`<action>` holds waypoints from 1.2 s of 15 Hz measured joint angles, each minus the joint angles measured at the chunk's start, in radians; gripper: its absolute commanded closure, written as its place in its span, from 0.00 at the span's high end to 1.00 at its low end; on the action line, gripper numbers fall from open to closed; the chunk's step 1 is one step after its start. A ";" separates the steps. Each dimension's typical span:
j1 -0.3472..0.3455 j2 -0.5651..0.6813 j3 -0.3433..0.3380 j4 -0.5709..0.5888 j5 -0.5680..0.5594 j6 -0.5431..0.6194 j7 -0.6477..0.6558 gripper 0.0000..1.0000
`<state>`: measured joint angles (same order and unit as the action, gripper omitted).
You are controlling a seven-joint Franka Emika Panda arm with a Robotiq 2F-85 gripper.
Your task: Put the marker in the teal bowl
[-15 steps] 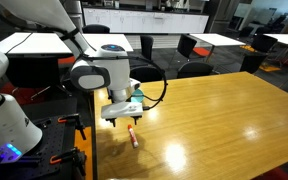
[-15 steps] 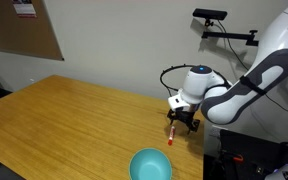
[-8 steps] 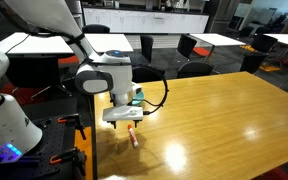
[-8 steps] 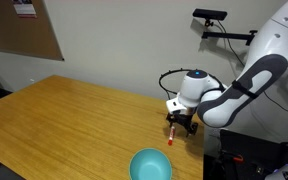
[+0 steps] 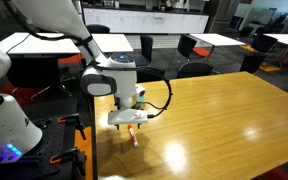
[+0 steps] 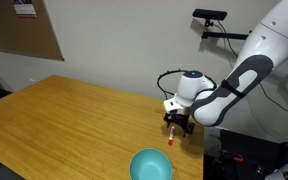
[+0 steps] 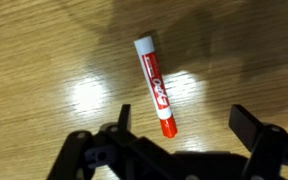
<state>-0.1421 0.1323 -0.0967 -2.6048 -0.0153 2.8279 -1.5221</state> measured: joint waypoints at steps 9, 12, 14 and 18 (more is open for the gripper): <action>-0.048 0.075 0.027 0.070 -0.002 0.000 -0.068 1.00; -0.059 0.090 0.036 0.084 -0.002 0.000 -0.068 1.00; -0.063 0.100 0.041 0.091 -0.002 0.000 -0.068 1.00; -0.077 0.123 0.059 0.103 -0.002 0.000 -0.068 1.00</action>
<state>-0.2191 0.2551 -0.0381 -2.5015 -0.0176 2.8279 -1.5904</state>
